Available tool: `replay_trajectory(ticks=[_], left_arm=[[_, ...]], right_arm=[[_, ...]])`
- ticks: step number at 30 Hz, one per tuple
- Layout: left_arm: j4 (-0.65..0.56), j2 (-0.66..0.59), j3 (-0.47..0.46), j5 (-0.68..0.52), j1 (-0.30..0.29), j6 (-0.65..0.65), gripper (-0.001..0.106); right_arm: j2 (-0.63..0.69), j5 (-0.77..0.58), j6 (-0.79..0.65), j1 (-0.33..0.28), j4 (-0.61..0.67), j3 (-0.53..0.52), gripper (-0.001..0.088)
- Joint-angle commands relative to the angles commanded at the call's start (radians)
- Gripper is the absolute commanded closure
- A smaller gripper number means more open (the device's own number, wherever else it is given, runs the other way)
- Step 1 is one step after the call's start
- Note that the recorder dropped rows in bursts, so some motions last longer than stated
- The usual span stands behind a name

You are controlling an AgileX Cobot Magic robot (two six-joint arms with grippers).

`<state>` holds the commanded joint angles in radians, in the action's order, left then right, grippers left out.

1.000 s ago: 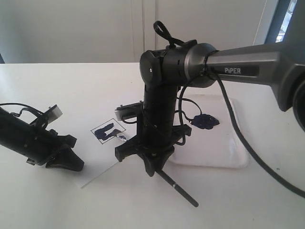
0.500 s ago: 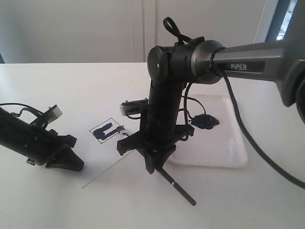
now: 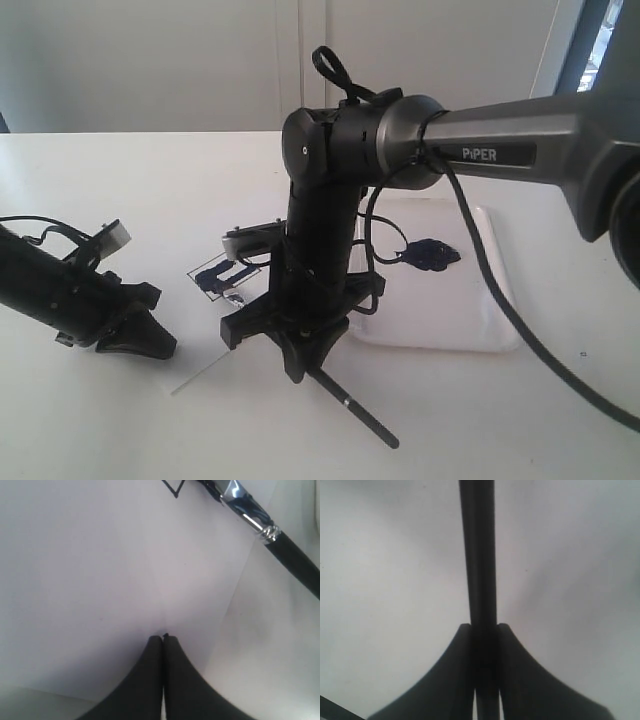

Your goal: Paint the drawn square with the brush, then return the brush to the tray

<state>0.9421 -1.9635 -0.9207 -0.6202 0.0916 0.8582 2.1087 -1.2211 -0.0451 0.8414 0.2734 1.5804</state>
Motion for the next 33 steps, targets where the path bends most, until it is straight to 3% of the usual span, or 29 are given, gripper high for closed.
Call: replay_trajectory(ticks=[33], left_arm=[[0.000, 0.000, -0.003, 0.065, 0.000, -0.021, 0.105]], right_arm=[[-0.002, 0.000, -0.006, 0.006, -0.001, 0.000, 0.0868]])
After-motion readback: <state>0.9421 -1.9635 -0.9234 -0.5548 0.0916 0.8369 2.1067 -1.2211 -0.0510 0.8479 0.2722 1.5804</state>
